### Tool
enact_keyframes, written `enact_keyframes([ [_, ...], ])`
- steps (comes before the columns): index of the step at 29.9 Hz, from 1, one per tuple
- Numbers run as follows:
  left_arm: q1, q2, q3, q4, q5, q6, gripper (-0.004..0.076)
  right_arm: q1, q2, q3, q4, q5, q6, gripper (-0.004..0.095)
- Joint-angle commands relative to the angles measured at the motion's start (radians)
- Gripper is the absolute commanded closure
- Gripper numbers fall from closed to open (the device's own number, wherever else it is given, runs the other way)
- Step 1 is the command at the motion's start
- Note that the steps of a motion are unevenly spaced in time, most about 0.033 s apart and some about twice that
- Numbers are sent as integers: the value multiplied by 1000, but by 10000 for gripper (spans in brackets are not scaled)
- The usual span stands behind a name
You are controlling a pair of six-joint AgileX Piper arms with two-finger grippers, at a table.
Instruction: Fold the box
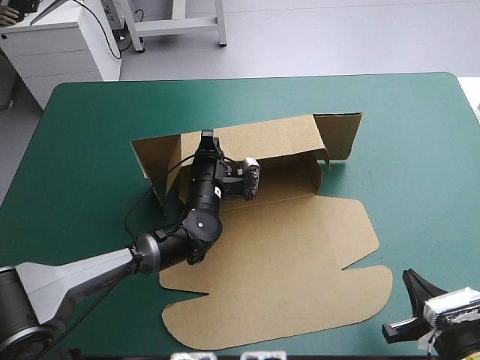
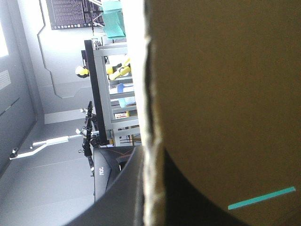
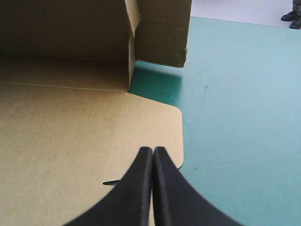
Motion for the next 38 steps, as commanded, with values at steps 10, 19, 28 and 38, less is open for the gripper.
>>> enact_keyframes([
  [10,-6,-43,-15,-93,30,-62,732,-6,-23,-23,4,-73,1,922],
  [19,-6,-42,-15,-79,28,-62,732,-6,-23,-23,4,-73,1,922],
  [28,-6,-42,-15,-79,28,-62,732,-6,-23,-23,4,-73,1,922],
  [38,-6,-42,-15,-79,28,-62,732,-6,-23,-23,4,-73,1,922],
])
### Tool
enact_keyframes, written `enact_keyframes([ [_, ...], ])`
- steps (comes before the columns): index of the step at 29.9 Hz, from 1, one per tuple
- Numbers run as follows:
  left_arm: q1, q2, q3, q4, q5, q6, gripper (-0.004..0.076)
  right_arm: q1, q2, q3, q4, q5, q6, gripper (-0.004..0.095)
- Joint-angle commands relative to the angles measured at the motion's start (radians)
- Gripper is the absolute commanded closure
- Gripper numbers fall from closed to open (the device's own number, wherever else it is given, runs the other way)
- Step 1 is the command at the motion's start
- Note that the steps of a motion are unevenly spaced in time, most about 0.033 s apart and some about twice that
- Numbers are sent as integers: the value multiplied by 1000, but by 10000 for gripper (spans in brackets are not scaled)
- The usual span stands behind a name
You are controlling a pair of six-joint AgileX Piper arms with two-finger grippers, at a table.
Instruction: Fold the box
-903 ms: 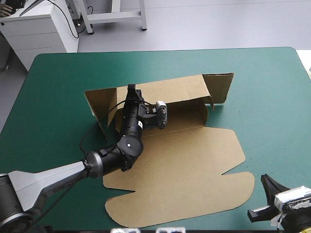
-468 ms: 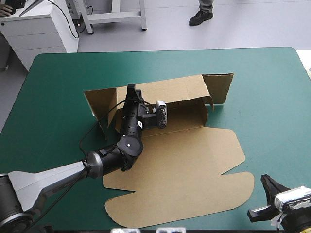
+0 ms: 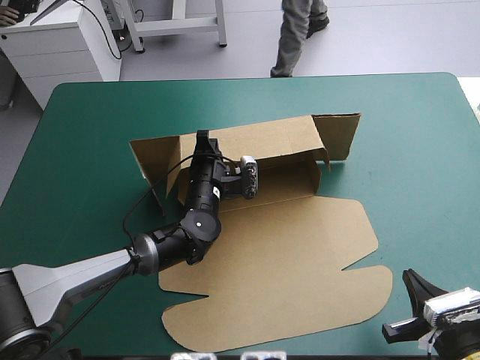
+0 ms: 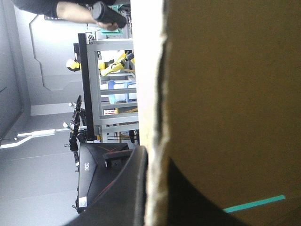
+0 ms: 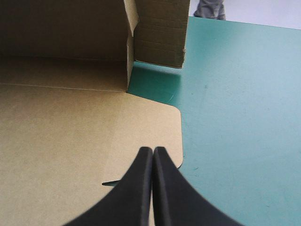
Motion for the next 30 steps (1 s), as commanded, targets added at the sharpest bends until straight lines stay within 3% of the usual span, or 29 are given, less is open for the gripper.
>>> enact_keyframes([
  [1,-4,-32,-16,-26,30,-20,732,-6,-23,-23,4,-73,1,922],
  [7,-4,-32,-16,-26,15,-20,732,-6,-23,-23,4,-73,1,922],
  [15,-4,-32,-16,-26,-106,-20,732,-6,-23,-23,4,-73,1,922],
  [26,-17,-32,-16,-26,-92,-20,732,-6,-23,-23,2,-76,5,922],
  [30,-68,-32,-16,-26,-84,-20,732,-6,0,-23,-60,-78,186,922],
])
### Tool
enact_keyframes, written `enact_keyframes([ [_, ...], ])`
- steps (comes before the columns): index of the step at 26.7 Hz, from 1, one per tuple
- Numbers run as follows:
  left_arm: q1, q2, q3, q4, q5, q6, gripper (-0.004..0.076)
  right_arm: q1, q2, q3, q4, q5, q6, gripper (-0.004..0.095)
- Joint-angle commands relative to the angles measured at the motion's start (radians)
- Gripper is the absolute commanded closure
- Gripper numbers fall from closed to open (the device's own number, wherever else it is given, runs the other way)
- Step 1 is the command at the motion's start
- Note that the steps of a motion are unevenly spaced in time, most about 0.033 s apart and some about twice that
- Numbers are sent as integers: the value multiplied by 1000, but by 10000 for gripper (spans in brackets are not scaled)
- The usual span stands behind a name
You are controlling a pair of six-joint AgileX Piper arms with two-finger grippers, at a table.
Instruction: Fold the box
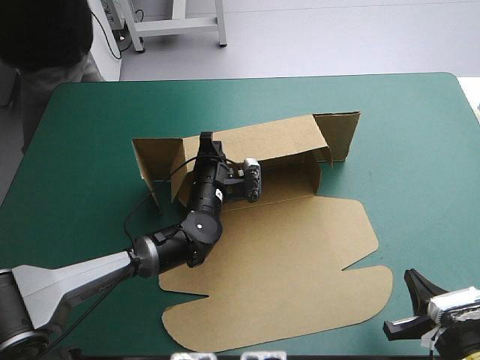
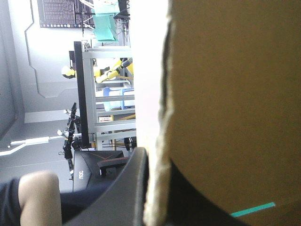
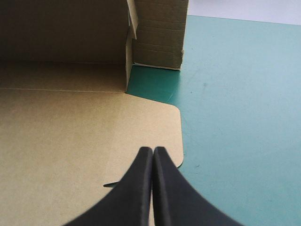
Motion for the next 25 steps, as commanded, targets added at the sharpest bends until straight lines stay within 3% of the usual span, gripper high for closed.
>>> enact_keyframes([
  [1,-61,-30,-16,-17,-44,-20,732,-6,15,-23,-66,-78,163,922],
  [4,-107,-30,-16,-17,-19,-20,732,-6,77,-25,-102,-87,231,922],
  [13,-129,-30,-16,-17,86,-19,732,-6,411,-143,-45,-204,195,922],
  [20,-89,-30,-16,-13,67,9,732,-6,699,-344,-51,-227,122,922],
  [25,-51,-30,-16,-13,50,35,732,-6,1008,-573,-65,-255,91,922],
])
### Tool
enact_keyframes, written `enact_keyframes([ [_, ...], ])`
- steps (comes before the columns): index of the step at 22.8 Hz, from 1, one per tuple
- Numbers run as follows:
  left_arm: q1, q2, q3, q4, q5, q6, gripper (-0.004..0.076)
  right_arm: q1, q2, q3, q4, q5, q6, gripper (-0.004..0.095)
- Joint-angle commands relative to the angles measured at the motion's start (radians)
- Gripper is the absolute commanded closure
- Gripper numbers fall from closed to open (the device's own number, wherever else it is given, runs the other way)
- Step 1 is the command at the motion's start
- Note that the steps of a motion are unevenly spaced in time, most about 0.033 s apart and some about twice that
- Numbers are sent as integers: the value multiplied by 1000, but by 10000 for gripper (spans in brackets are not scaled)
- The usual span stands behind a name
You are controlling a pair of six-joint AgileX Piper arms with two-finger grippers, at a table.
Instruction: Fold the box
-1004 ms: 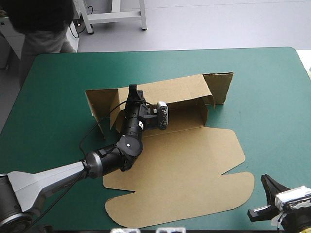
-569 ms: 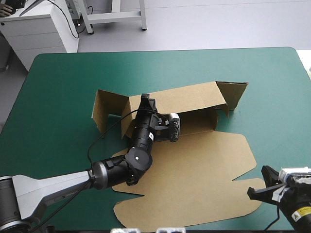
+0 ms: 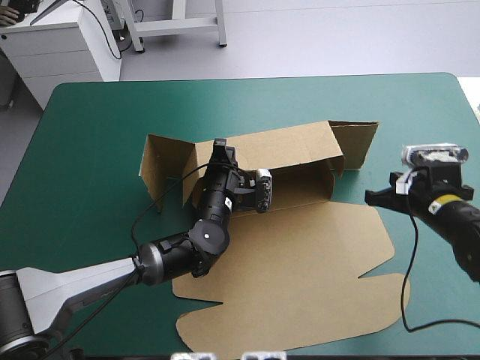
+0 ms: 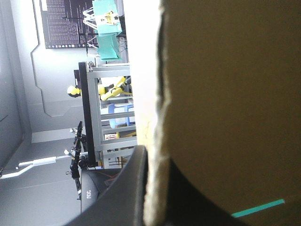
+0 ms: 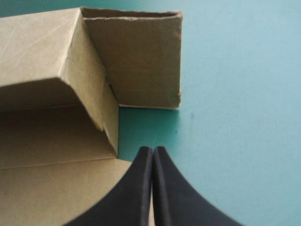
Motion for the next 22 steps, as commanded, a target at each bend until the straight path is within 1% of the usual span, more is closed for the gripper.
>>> enact_keyframes([
  [1,7,-31,-16,-15,25,9,732,-6,114,-122,-2,-68,-27,922],
  [3,7,-31,-16,-15,8,9,732,-6,237,-210,-1,-65,-39,923],
  [5,7,-31,-16,-15,8,9,732,-6,304,-252,1,-75,-53,923],
  [7,7,-31,-16,-15,7,9,732,-6,372,-297,1,-128,-76,923],
  [12,7,-31,-16,-15,2,9,732,-6,530,-429,1,-290,-76,923],
  [14,7,-31,-16,-15,2,9,732,-6,587,-470,1,-314,-76,923],
  [15,7,-31,-16,-15,2,9,732,-11,623,-500,1,-297,-71,923],
  [18,7,-31,-16,-15,2,7,732,-19,650,-526,10,-256,-49,923],
  [22,7,-31,-16,-18,0,7,732,-26,632,-535,29,-249,-41,923],
])
